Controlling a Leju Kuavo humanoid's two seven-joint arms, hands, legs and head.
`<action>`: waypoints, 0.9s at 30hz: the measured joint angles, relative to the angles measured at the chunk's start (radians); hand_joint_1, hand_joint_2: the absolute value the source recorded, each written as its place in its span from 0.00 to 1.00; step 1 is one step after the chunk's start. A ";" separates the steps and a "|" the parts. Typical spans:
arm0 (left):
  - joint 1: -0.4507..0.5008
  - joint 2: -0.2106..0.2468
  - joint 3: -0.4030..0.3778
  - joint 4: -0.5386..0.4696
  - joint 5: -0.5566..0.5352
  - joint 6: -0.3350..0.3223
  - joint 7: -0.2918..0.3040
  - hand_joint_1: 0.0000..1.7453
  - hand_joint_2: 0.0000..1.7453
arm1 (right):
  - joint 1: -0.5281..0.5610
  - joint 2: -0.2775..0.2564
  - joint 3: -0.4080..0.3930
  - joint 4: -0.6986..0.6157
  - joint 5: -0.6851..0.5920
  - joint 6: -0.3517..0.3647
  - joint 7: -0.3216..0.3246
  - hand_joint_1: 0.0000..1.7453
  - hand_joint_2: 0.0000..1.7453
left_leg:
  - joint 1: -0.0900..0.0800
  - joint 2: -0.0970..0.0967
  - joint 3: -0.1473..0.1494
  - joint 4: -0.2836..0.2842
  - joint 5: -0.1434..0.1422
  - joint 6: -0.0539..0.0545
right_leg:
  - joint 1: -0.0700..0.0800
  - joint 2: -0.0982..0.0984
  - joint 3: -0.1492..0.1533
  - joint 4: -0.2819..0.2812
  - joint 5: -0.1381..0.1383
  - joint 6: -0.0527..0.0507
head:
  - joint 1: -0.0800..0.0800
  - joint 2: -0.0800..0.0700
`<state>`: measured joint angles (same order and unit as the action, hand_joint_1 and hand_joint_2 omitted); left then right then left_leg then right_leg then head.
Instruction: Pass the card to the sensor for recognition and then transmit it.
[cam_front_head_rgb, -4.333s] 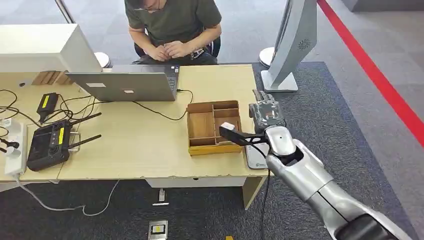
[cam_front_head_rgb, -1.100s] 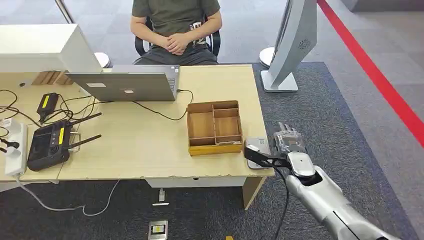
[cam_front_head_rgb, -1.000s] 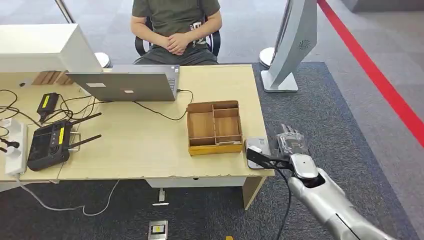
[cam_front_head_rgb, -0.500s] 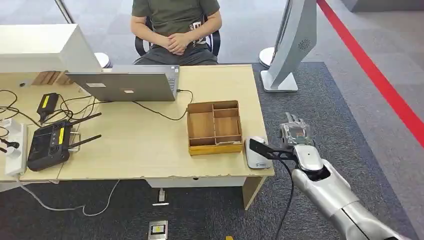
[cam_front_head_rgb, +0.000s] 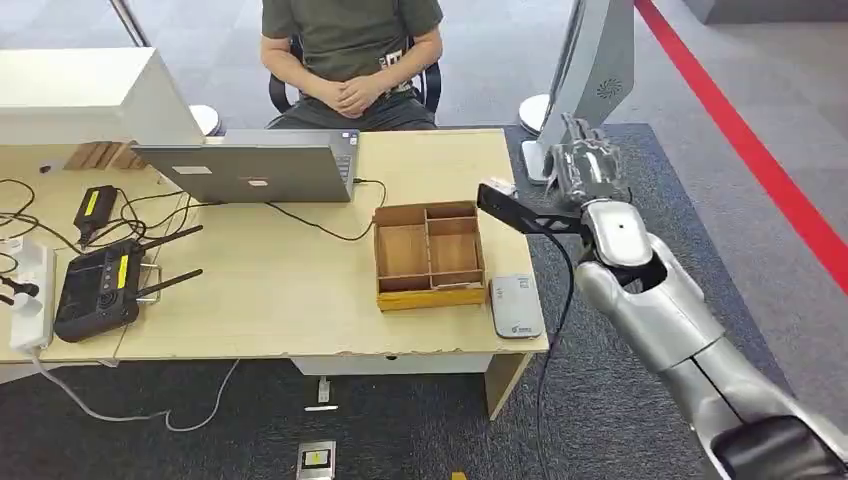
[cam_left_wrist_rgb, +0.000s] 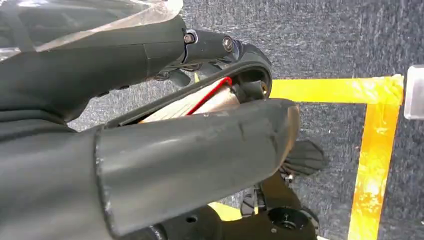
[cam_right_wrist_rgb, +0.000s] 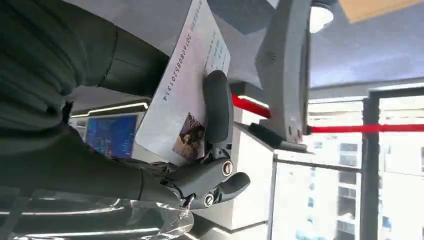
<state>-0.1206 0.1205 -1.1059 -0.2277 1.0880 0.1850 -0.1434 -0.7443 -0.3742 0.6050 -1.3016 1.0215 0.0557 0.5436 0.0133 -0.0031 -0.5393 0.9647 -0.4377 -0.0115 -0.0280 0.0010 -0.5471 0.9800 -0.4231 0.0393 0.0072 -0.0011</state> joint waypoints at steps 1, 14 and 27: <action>0.000 -0.001 0.000 0.000 0.001 0.004 -0.001 0.00 0.00 | -0.010 0.015 0.009 -0.001 -0.012 -0.013 -0.006 1.00 1.00 | 0.000 0.000 0.000 0.000 0.000 0.000 | 0.000 0.000 0.000 0.000 0.000 0.000 | 0.000 0.000; -0.001 -0.007 0.004 -0.002 -0.012 0.014 -0.010 0.00 0.00 | -0.055 0.154 0.056 0.060 -0.247 -0.130 -0.072 1.00 1.00 | 0.000 0.000 0.000 0.000 0.000 0.000 | 0.000 0.000 0.000 0.000 0.000 0.000 | 0.000 0.000; 0.001 -0.013 -0.006 -0.002 -0.098 -0.035 0.015 0.00 0.00 | -0.064 0.101 0.067 0.043 -0.323 -0.079 0.069 1.00 1.00 | 0.000 0.000 0.000 0.000 0.000 0.000 | 0.000 0.000 -0.001 -0.001 0.000 0.000 | 0.000 0.000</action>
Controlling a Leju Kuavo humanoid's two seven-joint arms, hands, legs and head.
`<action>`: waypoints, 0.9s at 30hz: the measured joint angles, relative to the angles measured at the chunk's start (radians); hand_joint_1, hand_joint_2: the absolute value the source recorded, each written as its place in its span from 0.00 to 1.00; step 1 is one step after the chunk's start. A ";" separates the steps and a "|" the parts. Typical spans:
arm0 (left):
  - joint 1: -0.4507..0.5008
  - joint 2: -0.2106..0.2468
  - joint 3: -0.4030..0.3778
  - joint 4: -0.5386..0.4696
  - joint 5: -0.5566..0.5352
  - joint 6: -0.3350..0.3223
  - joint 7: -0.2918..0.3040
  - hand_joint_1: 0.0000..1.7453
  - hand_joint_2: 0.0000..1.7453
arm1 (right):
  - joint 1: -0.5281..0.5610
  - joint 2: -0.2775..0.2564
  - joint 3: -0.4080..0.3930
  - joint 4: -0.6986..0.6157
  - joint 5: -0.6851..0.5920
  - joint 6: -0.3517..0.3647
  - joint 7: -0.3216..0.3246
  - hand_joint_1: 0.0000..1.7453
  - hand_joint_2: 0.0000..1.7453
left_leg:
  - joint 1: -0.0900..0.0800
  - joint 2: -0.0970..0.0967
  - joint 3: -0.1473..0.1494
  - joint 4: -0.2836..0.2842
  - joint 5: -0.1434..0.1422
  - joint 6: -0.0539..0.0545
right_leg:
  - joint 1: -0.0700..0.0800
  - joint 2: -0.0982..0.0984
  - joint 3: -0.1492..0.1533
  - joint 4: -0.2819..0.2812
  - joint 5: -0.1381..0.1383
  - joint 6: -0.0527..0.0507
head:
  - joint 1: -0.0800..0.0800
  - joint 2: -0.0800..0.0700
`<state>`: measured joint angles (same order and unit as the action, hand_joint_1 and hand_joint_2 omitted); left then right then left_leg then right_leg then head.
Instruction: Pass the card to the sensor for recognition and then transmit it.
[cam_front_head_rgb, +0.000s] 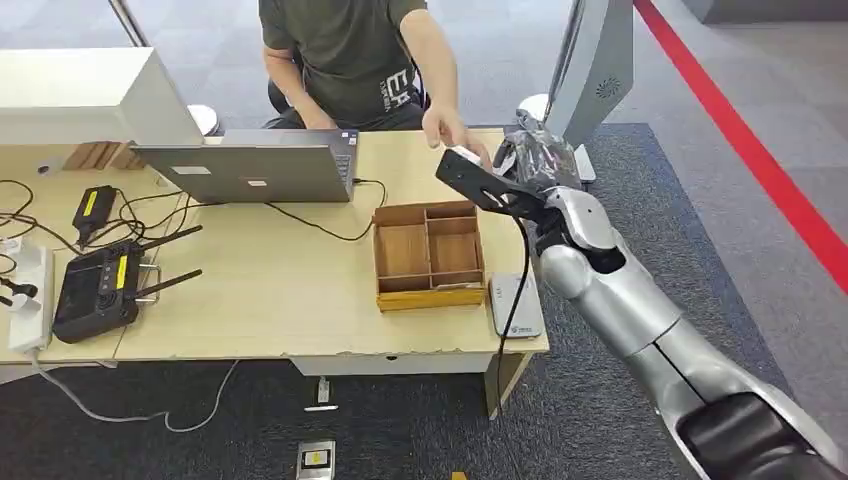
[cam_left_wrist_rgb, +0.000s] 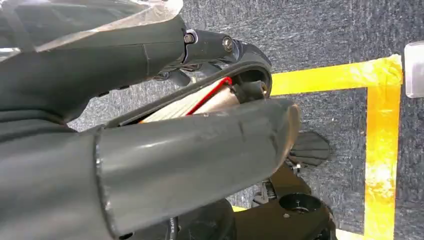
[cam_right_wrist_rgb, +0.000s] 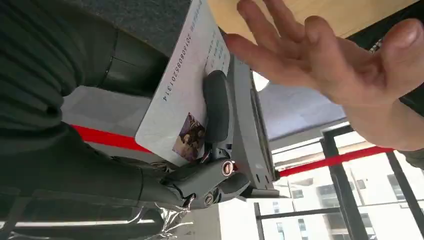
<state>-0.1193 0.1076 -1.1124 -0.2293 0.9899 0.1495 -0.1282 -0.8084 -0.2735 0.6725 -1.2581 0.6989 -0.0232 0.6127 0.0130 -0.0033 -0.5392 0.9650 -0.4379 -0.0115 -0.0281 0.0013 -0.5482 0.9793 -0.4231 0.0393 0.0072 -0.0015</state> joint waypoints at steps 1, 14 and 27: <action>0.000 -0.001 -0.001 0.000 0.002 0.000 0.000 0.00 0.00 | 0.001 -0.004 0.003 -0.004 0.001 0.003 0.000 1.00 1.00 | 0.000 0.000 0.000 0.000 0.000 0.000 | 0.000 0.000 0.000 0.000 0.000 0.000 | 0.000 0.000; 0.000 -0.015 -0.012 0.000 0.002 0.007 0.003 0.00 0.00 | 0.010 -0.019 0.029 -0.008 0.016 0.003 -0.001 1.00 1.00 | 0.000 0.000 0.000 0.000 0.000 0.000 | 0.000 0.000 0.000 0.000 0.000 0.000 | 0.000 0.000; 0.000 -0.019 -0.019 0.000 -0.014 -0.003 0.004 0.00 0.00 | 0.036 -0.040 0.027 -0.023 0.034 0.005 0.003 0.00 1.00 | 0.000 0.000 0.000 0.000 0.000 0.000 | 0.000 0.000 0.000 0.000 0.000 0.000 | 0.000 0.000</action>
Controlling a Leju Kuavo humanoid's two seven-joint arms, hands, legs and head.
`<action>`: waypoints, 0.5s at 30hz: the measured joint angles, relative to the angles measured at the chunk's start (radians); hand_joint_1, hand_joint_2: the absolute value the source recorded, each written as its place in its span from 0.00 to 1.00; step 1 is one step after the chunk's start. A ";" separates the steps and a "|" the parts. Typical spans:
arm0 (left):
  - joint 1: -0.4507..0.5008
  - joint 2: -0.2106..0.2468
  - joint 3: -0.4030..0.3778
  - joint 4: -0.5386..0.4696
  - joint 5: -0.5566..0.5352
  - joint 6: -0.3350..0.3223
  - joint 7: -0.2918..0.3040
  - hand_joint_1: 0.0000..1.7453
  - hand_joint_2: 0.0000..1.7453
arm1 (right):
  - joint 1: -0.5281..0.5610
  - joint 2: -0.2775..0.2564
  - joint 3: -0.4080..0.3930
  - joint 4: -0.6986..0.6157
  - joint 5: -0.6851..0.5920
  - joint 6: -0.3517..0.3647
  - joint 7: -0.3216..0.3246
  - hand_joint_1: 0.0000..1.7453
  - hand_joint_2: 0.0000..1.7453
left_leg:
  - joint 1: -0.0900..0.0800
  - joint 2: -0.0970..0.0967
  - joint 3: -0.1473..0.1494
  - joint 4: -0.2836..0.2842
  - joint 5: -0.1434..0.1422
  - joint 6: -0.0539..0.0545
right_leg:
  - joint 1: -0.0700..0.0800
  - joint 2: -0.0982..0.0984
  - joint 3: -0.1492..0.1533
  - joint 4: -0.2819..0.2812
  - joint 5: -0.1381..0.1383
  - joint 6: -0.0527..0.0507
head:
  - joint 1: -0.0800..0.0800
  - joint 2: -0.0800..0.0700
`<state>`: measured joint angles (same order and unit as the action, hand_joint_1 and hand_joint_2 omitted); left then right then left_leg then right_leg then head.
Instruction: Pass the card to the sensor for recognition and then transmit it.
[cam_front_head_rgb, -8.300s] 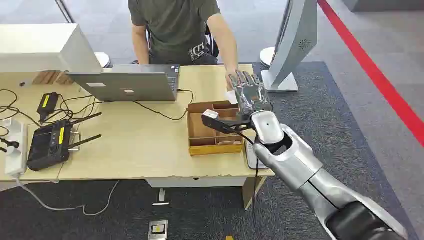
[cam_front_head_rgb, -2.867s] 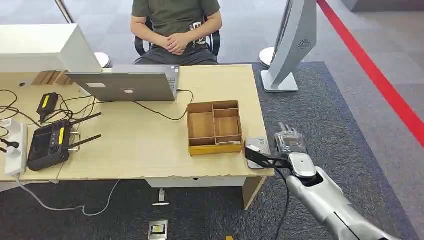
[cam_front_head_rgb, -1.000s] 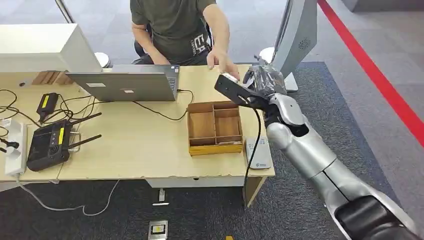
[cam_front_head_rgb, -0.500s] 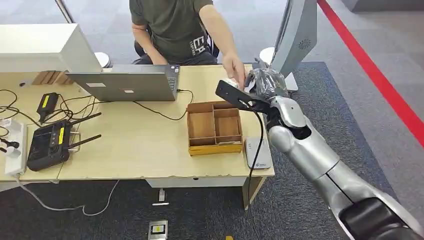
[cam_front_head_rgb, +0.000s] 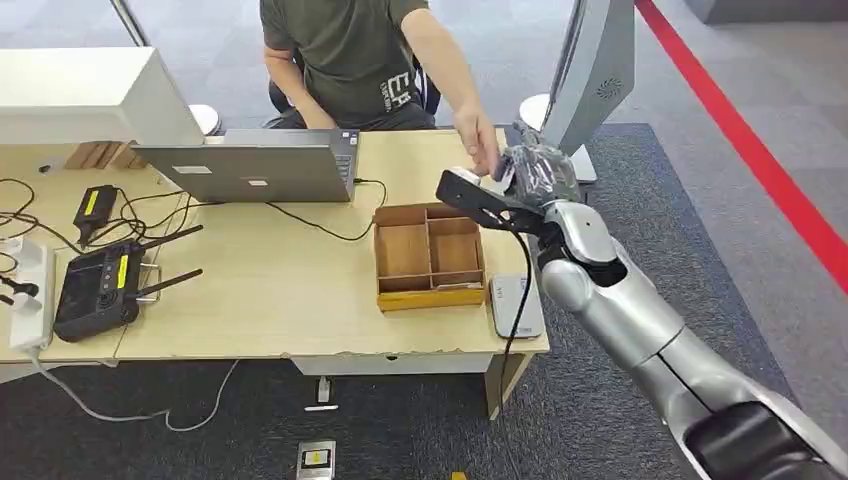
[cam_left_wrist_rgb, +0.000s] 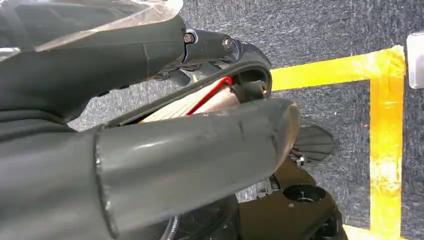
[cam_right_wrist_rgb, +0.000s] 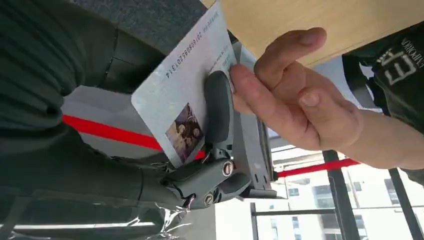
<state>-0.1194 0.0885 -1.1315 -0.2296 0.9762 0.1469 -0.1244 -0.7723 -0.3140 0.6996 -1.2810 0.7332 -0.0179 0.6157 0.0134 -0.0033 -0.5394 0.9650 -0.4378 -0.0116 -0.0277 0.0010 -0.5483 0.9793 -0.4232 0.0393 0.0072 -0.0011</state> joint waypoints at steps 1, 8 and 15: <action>0.000 0.000 -0.002 0.000 -0.003 -0.001 0.003 0.00 0.00 | 0.006 -0.004 -0.002 -0.005 0.011 -0.002 0.006 0.00 0.00 | 0.000 0.000 0.000 0.000 0.000 0.000 | 0.000 0.000 0.000 0.000 0.000 0.000 | 0.000 0.000; -0.001 0.000 -0.009 0.000 -0.015 -0.005 0.007 0.00 0.00 | 0.062 -0.036 -0.032 -0.047 0.085 -0.015 0.010 0.00 0.00 | 0.000 0.000 0.000 0.000 0.000 0.000 | 0.000 0.000 0.000 0.000 0.000 0.000 | 0.000 0.000; 0.000 0.000 -0.021 0.000 -0.023 -0.011 0.007 0.00 0.00 | 0.095 -0.059 -0.057 -0.088 0.128 0.007 0.020 0.00 0.00 | 0.000 0.000 0.001 0.000 0.000 0.000 | 0.000 0.000 0.000 0.000 0.000 0.000 | 0.000 0.000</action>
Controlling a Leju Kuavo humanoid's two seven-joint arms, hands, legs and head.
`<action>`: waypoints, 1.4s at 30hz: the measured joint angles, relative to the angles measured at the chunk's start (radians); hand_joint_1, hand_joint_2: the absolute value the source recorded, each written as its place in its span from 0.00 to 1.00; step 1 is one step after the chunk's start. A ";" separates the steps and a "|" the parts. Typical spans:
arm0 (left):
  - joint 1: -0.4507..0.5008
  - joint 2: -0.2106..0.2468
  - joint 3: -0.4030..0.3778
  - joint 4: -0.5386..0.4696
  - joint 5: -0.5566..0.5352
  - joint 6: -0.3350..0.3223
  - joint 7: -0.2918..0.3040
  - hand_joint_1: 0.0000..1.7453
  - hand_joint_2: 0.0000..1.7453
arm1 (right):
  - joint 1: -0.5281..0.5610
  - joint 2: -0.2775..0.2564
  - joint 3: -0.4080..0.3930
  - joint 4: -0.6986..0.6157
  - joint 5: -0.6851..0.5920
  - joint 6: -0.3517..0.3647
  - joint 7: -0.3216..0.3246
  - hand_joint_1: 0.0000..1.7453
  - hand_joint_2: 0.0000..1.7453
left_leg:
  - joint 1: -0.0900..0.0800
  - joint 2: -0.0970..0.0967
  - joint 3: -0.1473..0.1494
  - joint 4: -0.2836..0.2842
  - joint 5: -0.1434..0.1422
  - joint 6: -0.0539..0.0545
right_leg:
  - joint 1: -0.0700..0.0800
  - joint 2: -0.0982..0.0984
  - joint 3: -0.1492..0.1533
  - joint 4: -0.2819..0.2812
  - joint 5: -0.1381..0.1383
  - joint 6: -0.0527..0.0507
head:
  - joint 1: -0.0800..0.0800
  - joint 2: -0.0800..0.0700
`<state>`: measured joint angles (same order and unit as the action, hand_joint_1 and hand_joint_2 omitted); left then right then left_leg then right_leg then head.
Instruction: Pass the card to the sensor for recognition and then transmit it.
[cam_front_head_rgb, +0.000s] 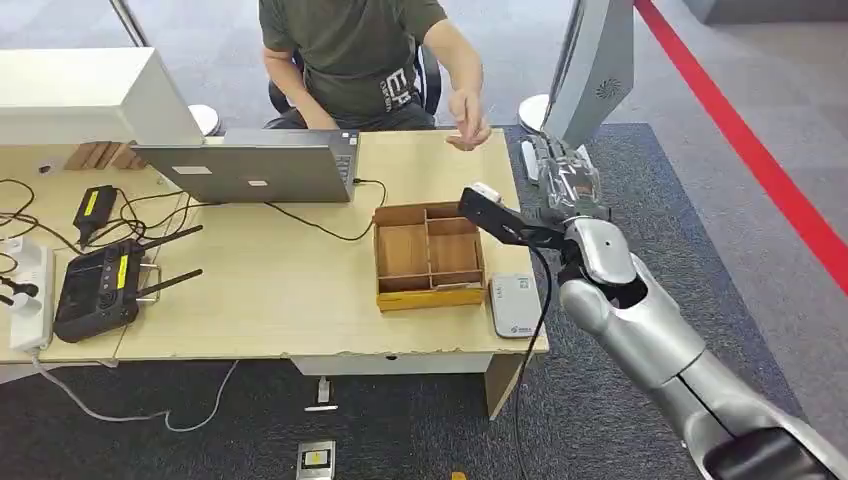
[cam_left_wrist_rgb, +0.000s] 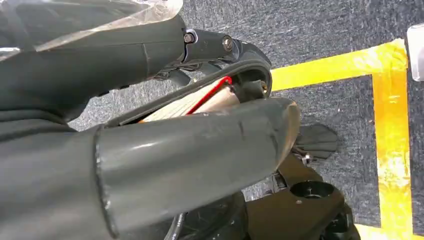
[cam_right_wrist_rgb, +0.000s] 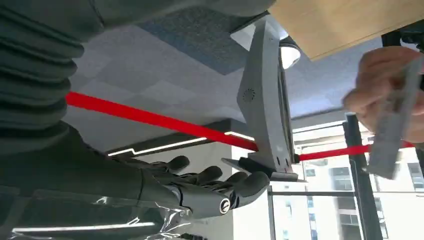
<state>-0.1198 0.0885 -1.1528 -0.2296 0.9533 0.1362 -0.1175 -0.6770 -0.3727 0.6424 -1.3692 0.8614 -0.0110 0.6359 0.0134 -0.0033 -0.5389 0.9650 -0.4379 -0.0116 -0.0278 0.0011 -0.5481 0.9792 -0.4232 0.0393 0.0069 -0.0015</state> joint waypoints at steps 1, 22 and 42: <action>0.000 0.000 0.000 0.000 0.000 0.000 0.000 0.00 0.00 | 0.008 -0.005 -0.006 -0.012 0.006 0.005 0.006 0.00 0.00 | 0.000 0.000 0.000 0.000 0.000 0.000 | 0.000 0.000 0.000 0.000 0.000 0.000 | 0.000 0.000; 0.001 0.002 -0.001 0.000 0.024 0.000 -0.008 0.00 0.00 | 0.234 -0.086 -0.116 -0.360 -0.008 0.063 -0.087 0.00 0.00 | 0.000 0.000 0.000 0.000 0.000 0.000 | 0.000 0.000 0.000 0.000 0.000 0.000 | 0.000 0.000; 0.001 0.024 0.006 0.002 0.101 0.054 -0.072 0.00 0.00 | 0.513 -0.259 -0.111 -0.691 -0.011 -0.055 -0.016 0.00 0.00 | 0.000 0.000 0.000 -0.001 -0.001 0.000 | 0.000 0.000 0.001 0.000 -0.001 -0.001 | 0.000 0.000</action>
<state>-0.1187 0.1125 -1.1471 -0.2277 1.0544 0.1900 -0.1896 -0.1635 -0.6313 0.5318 -2.0600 0.8507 -0.0664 0.6199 0.0134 -0.0032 -0.5386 0.9645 -0.4393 -0.0117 -0.0277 0.0011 -0.5473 0.9788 -0.4242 0.0385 0.0069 -0.0015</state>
